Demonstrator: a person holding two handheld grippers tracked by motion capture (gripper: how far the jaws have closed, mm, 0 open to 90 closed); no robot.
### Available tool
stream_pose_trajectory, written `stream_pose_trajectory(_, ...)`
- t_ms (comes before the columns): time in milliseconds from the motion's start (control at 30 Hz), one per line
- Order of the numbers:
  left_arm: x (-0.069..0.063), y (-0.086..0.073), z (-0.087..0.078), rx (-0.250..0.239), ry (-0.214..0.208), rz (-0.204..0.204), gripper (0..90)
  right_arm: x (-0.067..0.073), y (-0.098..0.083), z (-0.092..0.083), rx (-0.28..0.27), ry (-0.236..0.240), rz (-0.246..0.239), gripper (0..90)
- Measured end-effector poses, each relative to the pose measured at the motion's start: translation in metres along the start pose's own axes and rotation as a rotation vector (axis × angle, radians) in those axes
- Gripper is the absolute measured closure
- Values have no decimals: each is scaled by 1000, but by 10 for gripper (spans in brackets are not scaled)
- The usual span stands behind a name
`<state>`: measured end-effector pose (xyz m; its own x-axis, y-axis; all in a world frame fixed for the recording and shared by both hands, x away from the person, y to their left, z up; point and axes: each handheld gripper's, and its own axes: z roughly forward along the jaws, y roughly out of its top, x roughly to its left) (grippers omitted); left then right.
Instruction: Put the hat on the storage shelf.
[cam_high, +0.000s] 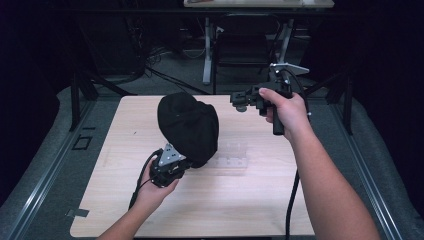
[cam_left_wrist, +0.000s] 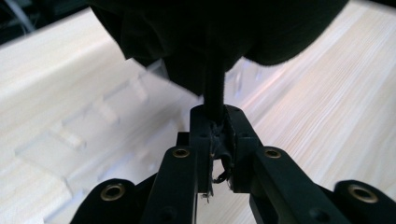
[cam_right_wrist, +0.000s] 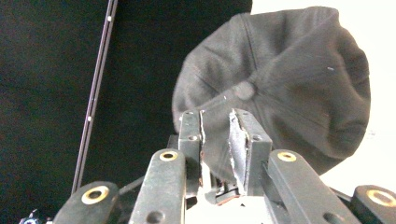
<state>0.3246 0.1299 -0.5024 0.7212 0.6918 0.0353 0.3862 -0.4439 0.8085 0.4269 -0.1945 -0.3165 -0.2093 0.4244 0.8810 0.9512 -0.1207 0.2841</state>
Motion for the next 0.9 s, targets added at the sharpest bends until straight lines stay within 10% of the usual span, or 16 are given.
stream_pose_trajectory(600,8,-19,-3,-11,-20,-23,815,-7,-6,-10,-13,-34,-2,735)
stream_pose_trajectory(900,6,-29,-30,-17,-3,-65,774,-6,-19,-21,0,-106,-44,725)
